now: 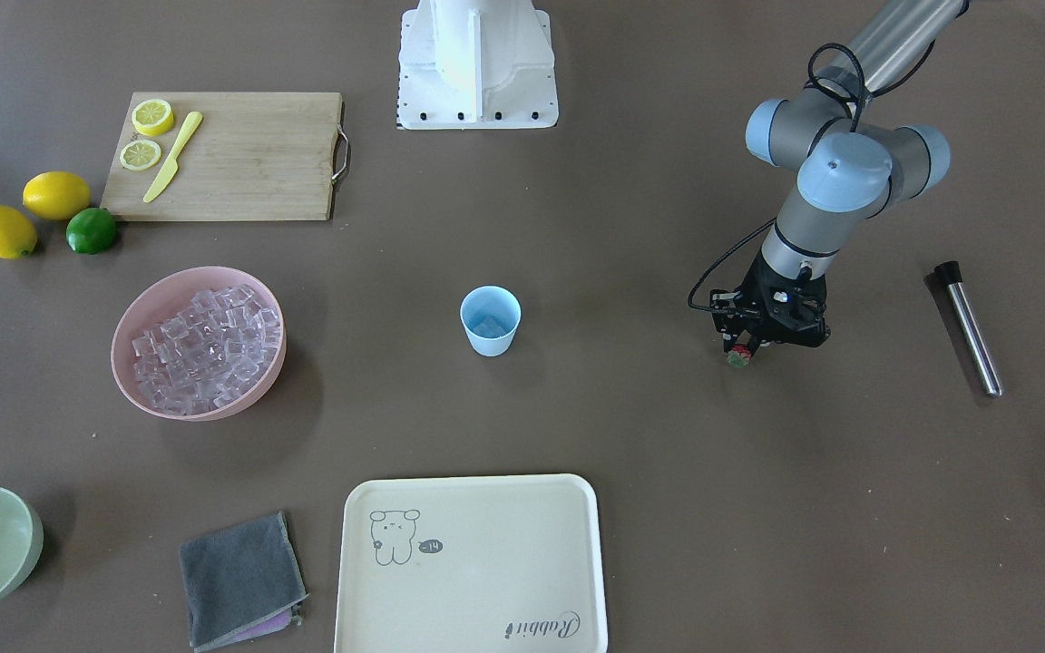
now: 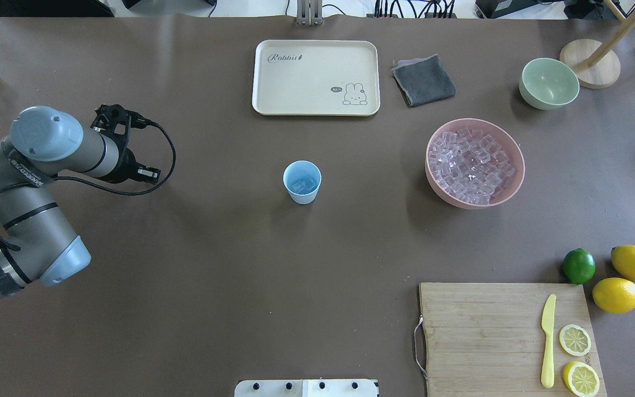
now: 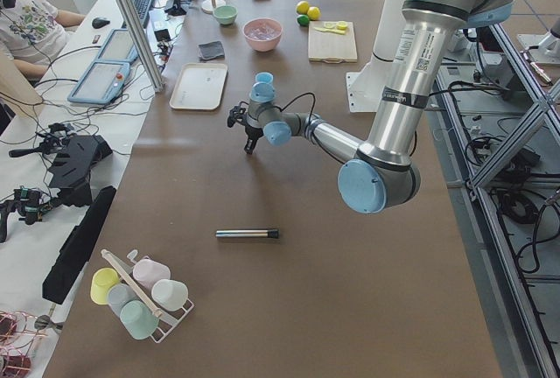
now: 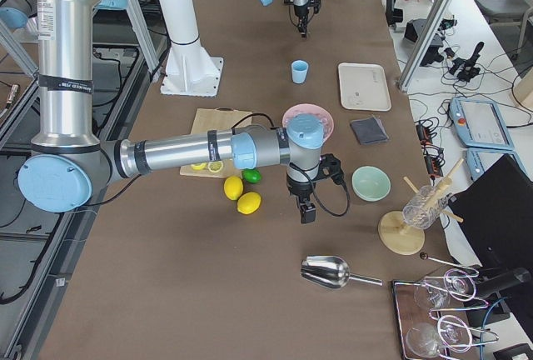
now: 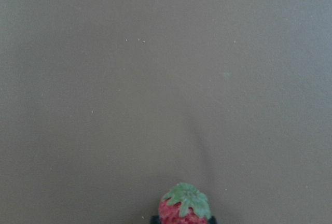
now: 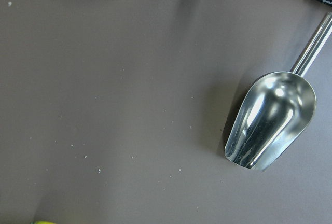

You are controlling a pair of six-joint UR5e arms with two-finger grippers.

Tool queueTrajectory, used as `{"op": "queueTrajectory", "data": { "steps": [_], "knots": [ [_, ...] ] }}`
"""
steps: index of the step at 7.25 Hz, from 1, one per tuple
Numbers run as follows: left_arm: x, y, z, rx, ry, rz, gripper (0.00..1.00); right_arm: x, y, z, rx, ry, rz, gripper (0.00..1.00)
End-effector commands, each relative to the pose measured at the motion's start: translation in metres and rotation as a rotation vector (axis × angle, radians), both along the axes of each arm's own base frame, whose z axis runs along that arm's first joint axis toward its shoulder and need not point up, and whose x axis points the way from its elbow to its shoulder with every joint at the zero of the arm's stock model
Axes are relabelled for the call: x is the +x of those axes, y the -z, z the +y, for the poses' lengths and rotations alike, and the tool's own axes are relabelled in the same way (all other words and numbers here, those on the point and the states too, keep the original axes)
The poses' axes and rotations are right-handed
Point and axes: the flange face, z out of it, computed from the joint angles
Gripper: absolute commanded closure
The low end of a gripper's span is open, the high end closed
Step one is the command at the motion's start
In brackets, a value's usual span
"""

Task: Mash ice and strawberries in cup
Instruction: 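Lift the strawberry with the left gripper and carry it over the cup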

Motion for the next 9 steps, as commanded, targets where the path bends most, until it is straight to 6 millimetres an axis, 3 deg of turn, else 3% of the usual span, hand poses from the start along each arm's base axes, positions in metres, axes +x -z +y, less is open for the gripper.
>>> {"op": "queueTrajectory", "data": {
  "steps": [1,3,4,5,6,8,9],
  "knots": [
    [-0.028,0.045,-0.009,-0.043,-0.005,0.035,1.00,0.000,-0.001,0.001,-0.002,-0.001,0.003,0.02],
    [-0.013,0.143,-0.014,-0.053,-0.014,0.033,1.00,0.000,0.000,0.000,0.000,-0.001,-0.001,0.02],
    [0.008,0.181,-0.005,-0.018,-0.046,0.070,1.00,0.000,0.002,-0.002,0.003,-0.001,-0.002,0.02],
    [0.052,0.221,0.023,-0.004,-0.088,0.112,1.00,-0.001,0.004,-0.002,0.004,-0.001,-0.007,0.02],
    [0.077,0.264,0.039,0.002,-0.070,0.160,1.00,-0.001,0.004,-0.003,0.006,-0.002,-0.004,0.02],
    [0.121,0.315,0.057,0.012,-0.052,0.195,1.00,0.000,0.003,-0.002,0.005,-0.002,-0.002,0.02],
    [0.135,0.314,0.047,0.016,-0.043,0.172,1.00,0.000,0.003,-0.001,0.003,-0.002,-0.005,0.02]
  ]
}}
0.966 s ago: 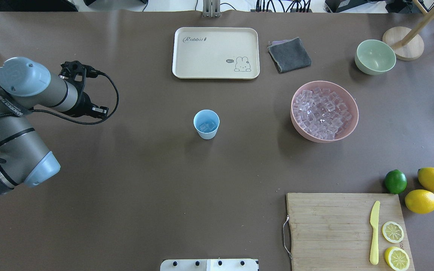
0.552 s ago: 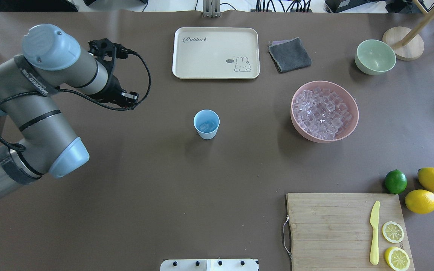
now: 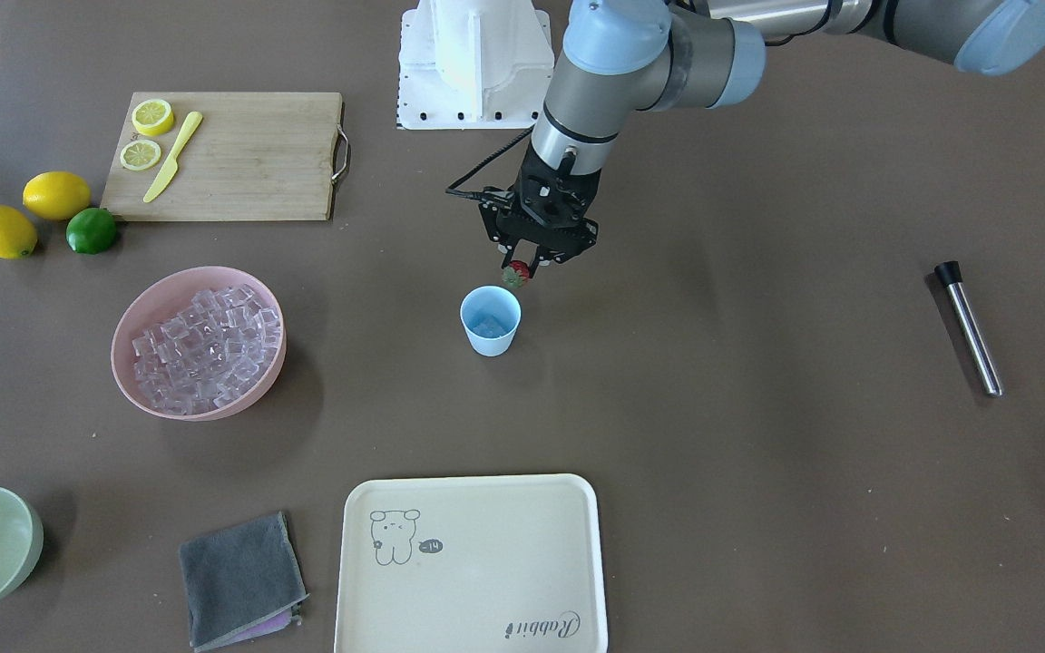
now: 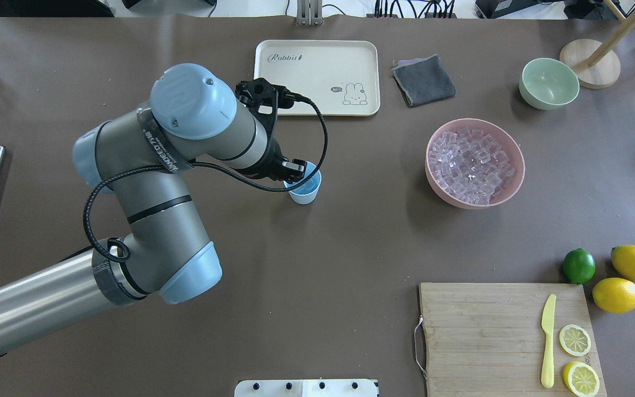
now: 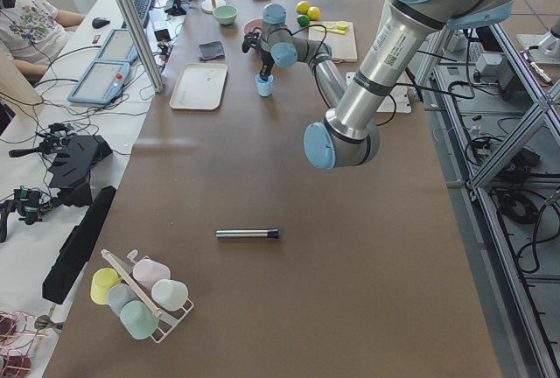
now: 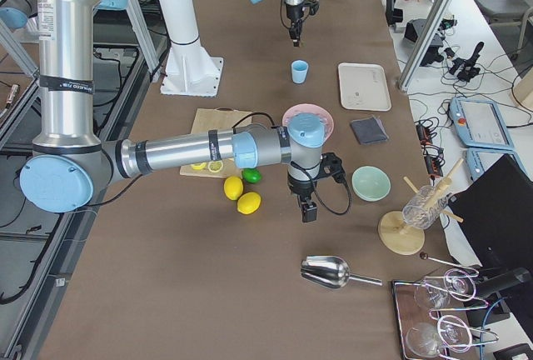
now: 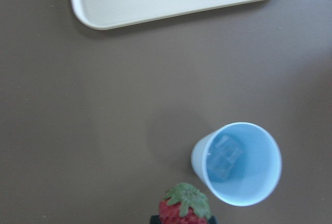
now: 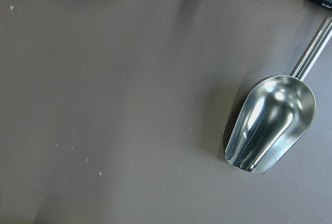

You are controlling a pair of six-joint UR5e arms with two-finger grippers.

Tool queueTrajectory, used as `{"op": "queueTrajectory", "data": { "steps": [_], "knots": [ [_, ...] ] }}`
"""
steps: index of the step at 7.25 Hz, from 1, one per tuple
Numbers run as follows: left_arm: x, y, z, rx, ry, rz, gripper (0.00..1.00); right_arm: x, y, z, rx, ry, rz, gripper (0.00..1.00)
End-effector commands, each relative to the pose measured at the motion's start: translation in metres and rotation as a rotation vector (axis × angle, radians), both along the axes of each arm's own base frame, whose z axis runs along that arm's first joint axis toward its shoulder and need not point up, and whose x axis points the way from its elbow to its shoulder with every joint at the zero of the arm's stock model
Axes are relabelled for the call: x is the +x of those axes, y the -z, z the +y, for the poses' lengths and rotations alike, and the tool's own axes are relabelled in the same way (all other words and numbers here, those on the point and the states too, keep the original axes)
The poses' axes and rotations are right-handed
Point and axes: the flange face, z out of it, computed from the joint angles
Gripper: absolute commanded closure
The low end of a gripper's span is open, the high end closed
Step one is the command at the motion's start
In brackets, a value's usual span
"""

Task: Mash ice and strawberries in cup
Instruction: 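Lift the strawberry with the left gripper and carry it over the cup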

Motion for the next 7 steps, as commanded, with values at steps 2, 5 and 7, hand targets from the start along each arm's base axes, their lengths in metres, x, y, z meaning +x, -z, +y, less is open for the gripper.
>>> {"op": "queueTrajectory", "data": {
  "steps": [2,5,7],
  "knots": [
    [0.033,0.010,-0.015,0.024,0.009,-0.037,1.00,0.001,-0.004,0.004,-0.006,-0.001,0.004,0.02],
    [0.038,-0.011,-0.021,0.035,0.023,-0.073,1.00,0.001,-0.003,0.007,-0.006,-0.001,0.006,0.02],
    [0.039,-0.021,-0.019,0.023,0.025,-0.079,1.00,0.001,-0.003,0.007,-0.003,0.000,0.007,0.02]
  ]
}}
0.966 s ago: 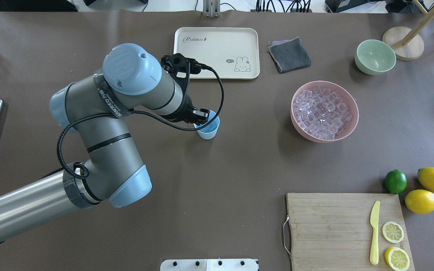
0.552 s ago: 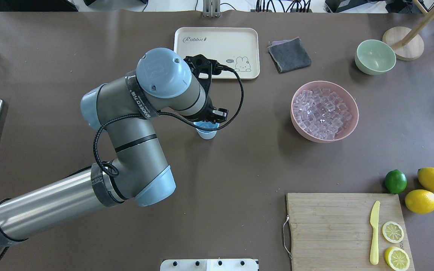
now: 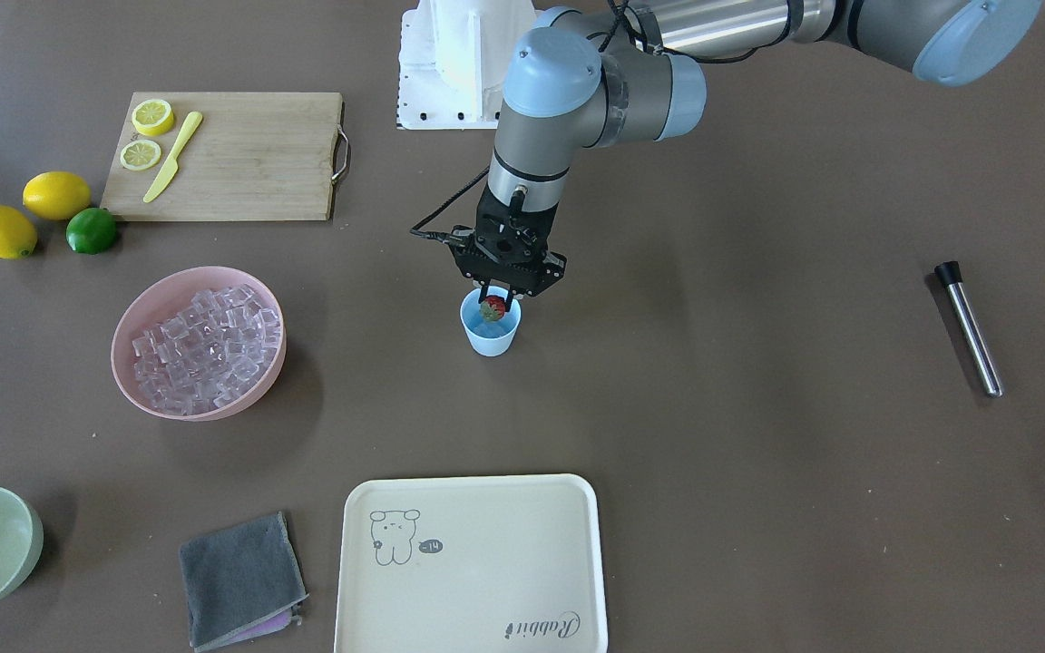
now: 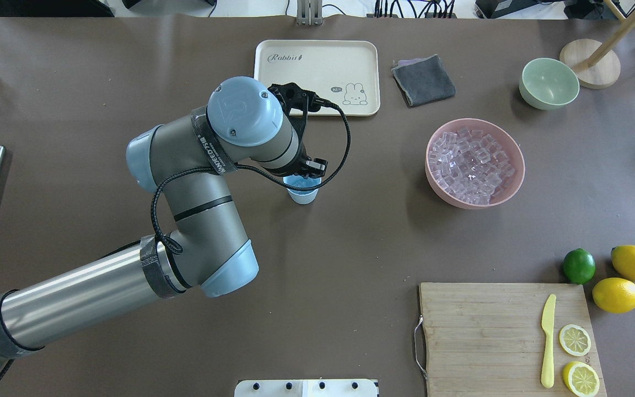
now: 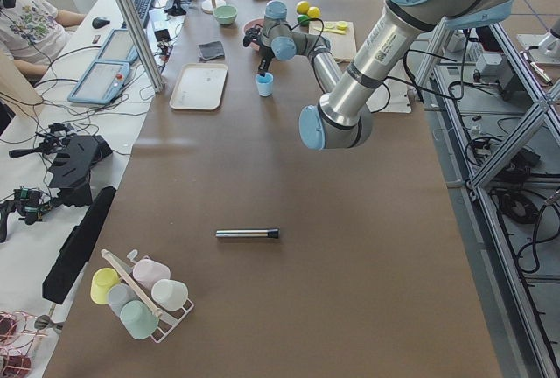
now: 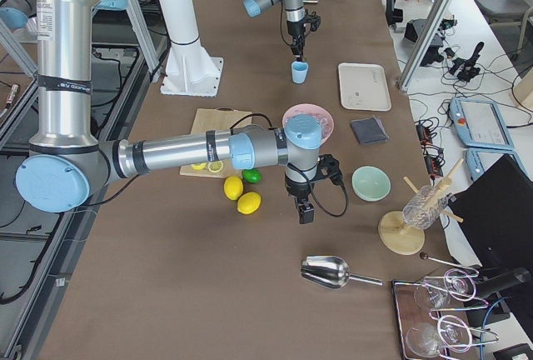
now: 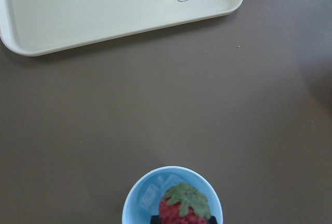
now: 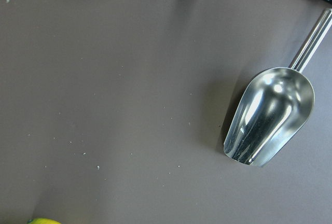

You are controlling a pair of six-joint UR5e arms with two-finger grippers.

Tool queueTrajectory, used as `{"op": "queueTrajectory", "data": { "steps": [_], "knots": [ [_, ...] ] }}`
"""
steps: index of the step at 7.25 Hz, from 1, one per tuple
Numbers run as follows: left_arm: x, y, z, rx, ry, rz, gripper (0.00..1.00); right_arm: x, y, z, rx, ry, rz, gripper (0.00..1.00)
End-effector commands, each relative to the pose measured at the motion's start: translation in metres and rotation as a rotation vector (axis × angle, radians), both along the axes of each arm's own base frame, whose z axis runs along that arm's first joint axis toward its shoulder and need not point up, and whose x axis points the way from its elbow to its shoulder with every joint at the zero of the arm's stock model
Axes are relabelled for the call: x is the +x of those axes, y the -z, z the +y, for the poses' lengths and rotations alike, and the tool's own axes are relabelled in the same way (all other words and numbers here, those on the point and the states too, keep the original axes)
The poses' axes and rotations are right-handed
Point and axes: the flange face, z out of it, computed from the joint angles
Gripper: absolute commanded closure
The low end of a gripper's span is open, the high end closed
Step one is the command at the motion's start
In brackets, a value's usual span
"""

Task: Mash ice and strawberries in cup
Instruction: 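Lower the strawberry into the light-blue cup, open the left gripper, withdraw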

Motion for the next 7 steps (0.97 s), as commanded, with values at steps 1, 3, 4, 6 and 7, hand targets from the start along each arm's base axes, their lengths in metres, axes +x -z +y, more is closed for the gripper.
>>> {"op": "queueTrajectory", "data": {
  "steps": [1,3,4,6,7],
  "knots": [
    [0.003,-0.003,0.003,-0.007,0.000,0.001,0.84,0.000,-0.001,0.000,0.001,0.001,0.001,0.02],
    [0.007,-0.004,0.000,-0.002,0.003,0.011,0.66,0.000,-0.002,0.001,-0.002,0.001,0.001,0.02],
    [0.014,-0.011,-0.005,-0.004,0.010,0.027,0.42,0.000,-0.001,0.000,-0.001,0.000,-0.001,0.02],
    [0.011,-0.003,-0.005,-0.013,0.025,0.054,0.03,0.000,-0.001,-0.001,-0.001,0.000,-0.001,0.02],
    [0.003,0.001,-0.009,-0.012,0.028,0.061,0.03,-0.001,0.002,-0.004,0.004,0.000,-0.001,0.02]
  ]
}}
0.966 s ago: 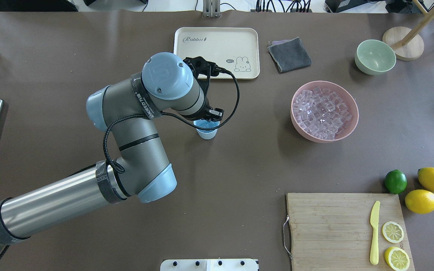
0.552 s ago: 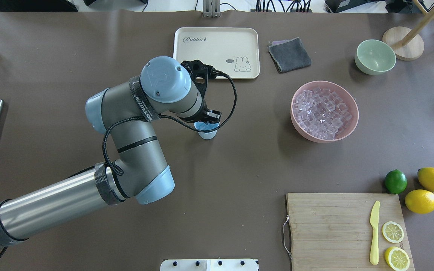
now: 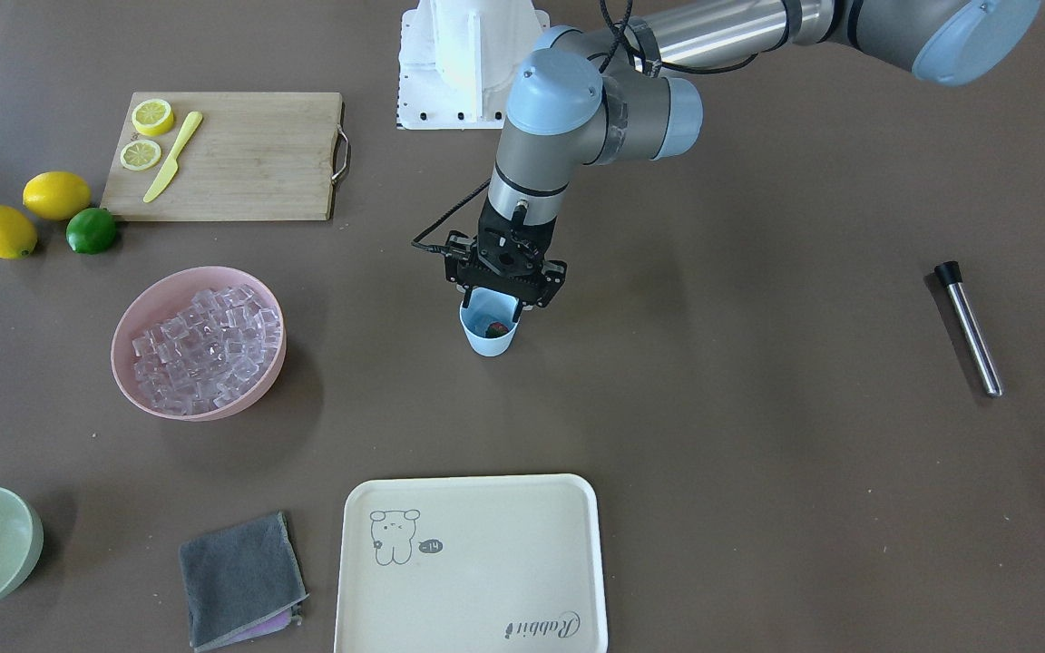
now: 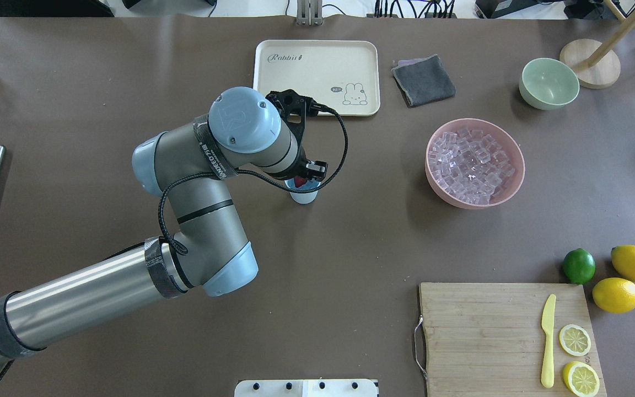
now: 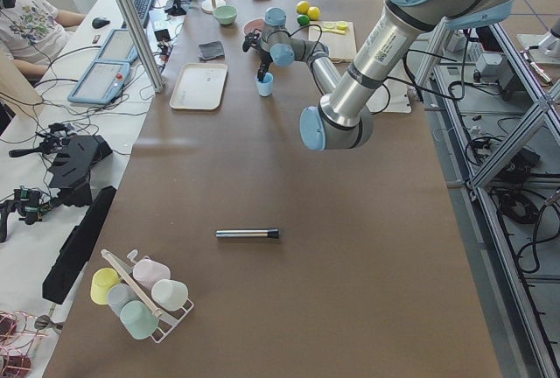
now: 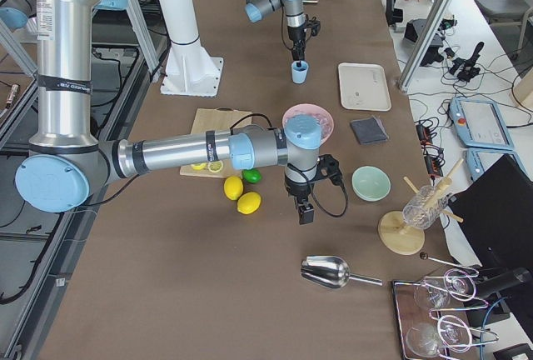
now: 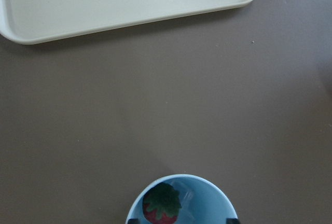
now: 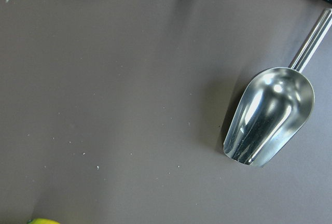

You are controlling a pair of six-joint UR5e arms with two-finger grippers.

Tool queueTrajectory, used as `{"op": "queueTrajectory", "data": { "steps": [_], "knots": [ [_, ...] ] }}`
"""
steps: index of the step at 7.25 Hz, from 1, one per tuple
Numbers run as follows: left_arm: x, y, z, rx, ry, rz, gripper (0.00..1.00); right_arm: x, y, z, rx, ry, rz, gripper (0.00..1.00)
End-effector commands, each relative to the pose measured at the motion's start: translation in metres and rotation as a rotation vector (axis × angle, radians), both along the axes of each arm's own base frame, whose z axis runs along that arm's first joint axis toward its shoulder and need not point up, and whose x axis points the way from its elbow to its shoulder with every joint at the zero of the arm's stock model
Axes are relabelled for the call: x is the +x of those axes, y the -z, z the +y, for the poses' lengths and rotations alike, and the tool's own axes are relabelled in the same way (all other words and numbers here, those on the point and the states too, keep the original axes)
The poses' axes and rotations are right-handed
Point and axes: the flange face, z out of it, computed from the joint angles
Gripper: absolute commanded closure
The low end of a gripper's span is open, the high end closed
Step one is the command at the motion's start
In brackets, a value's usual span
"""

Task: Mash ice and strawberries in cup
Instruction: 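Lower the strawberry into the light-blue cup, open the left gripper, withdraw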

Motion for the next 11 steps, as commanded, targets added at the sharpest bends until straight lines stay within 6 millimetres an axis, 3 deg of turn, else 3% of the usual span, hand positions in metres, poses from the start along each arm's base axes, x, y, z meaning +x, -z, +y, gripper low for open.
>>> {"op": "queueTrajectory", "data": {
  "steps": [1,3,7,9,10,11],
  "knots": [
    [-0.045,0.005,-0.019,0.004,0.024,0.033,0.03,-0.002,0.003,-0.004,0.004,0.002,-0.001,0.02],
    [-0.159,-0.091,-0.066,0.005,-0.023,-0.026,0.03,-0.003,0.004,-0.005,0.007,0.003,-0.001,0.02],
    [-0.358,-0.261,-0.168,-0.113,0.089,-0.173,0.03,-0.003,0.005,-0.005,0.011,0.006,0.000,0.02],
    [-0.416,-0.330,-0.190,-0.140,0.069,-0.233,0.03,-0.004,0.007,-0.006,0.014,0.007,0.000,0.02],
    [-0.425,-0.357,-0.192,-0.177,0.074,-0.251,0.03,-0.004,0.007,-0.006,0.016,0.007,-0.001,0.02],
    [-0.436,-0.405,-0.178,-0.217,0.072,-0.275,0.03,-0.005,0.006,-0.006,0.016,0.010,0.003,0.02]
  ]
}}
